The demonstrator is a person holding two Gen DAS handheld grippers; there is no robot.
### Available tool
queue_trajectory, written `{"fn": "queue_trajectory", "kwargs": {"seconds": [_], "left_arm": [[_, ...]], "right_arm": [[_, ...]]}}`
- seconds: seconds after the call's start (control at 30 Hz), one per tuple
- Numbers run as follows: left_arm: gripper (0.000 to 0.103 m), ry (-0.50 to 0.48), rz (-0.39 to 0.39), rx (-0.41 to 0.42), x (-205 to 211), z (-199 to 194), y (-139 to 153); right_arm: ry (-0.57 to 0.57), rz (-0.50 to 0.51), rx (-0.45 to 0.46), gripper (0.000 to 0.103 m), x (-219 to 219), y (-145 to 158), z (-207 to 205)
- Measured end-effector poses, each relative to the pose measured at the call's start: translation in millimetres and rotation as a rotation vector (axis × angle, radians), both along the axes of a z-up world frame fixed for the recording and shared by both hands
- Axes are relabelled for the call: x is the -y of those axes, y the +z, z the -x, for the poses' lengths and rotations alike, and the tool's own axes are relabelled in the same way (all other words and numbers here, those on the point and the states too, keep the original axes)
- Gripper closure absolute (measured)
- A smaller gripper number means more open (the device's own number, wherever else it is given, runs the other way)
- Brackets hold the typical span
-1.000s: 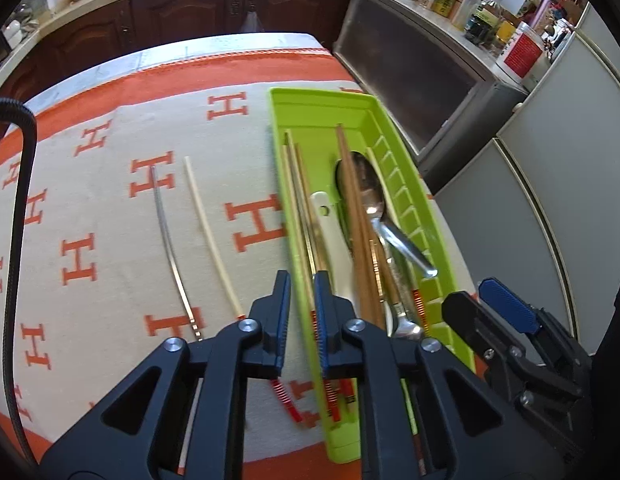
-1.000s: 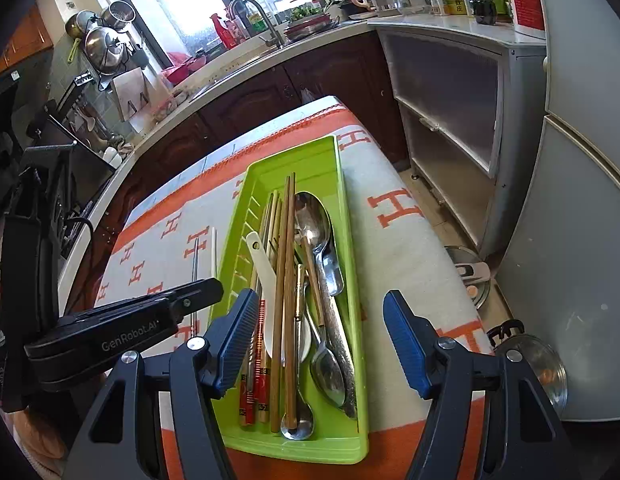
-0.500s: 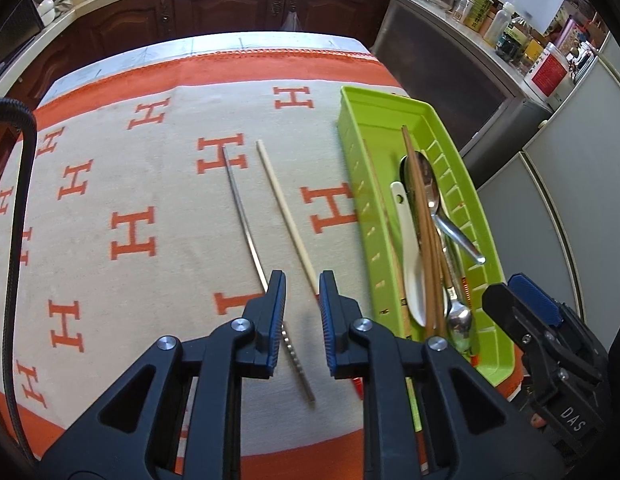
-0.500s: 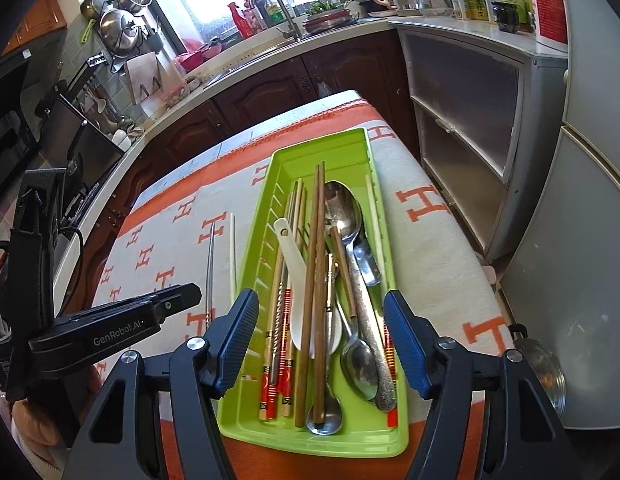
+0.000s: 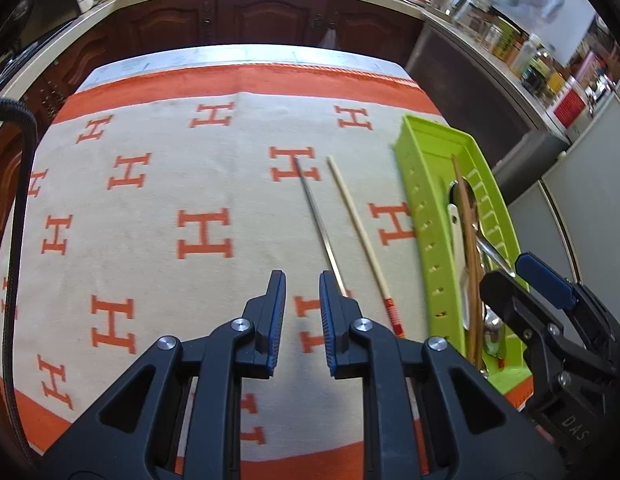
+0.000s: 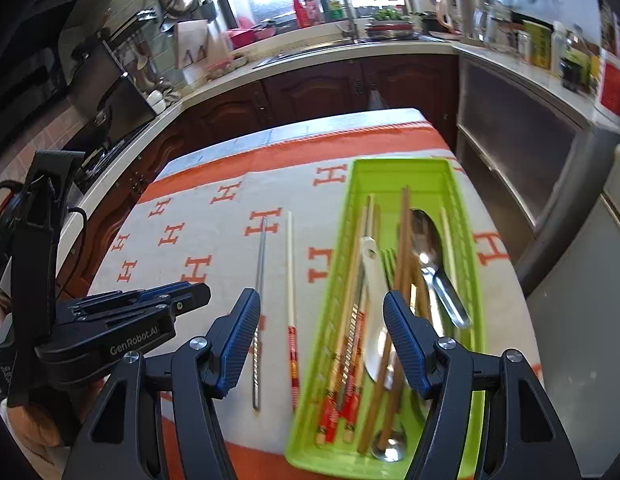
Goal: Organize utensils
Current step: 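Move both tools back over the last two chopsticks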
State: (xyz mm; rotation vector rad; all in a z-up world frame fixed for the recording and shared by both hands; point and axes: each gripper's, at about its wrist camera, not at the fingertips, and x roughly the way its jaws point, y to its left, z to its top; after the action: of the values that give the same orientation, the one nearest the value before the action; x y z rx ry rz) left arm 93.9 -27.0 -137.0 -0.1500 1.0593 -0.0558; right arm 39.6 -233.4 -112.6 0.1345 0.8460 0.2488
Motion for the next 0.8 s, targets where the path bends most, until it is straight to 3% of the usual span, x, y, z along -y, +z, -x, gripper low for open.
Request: {"fn": "queue_trajectory", "kwargs": {"seconds": [0.17, 0.3, 0.53, 0.8], "left_arm": [[0.089, 0.052, 0.012, 0.013, -24.0, -4.1, 2.1], [0.089, 0.074, 0.022, 0.014, -39.2, -7.6, -0.6], [0.089, 0.084, 0.044, -0.001, -52.3, -11.4, -10.3], [0.089, 0.086, 0.063, -0.015, -57.9, -13.6, -19.7]], "right_arm": [[0.059, 0.04, 0.002, 0.05, -34.0, 3.7, -24.4], [0.093, 0.066, -0.071, 0.065, -58.6, -12.8, -58.2], [0.09, 0.137, -0.181, 0.068, -73.4, -48.3, -100.6], [0.11, 0.237, -0.227, 0.07, -90.5, -70.6, -117.5]]}}
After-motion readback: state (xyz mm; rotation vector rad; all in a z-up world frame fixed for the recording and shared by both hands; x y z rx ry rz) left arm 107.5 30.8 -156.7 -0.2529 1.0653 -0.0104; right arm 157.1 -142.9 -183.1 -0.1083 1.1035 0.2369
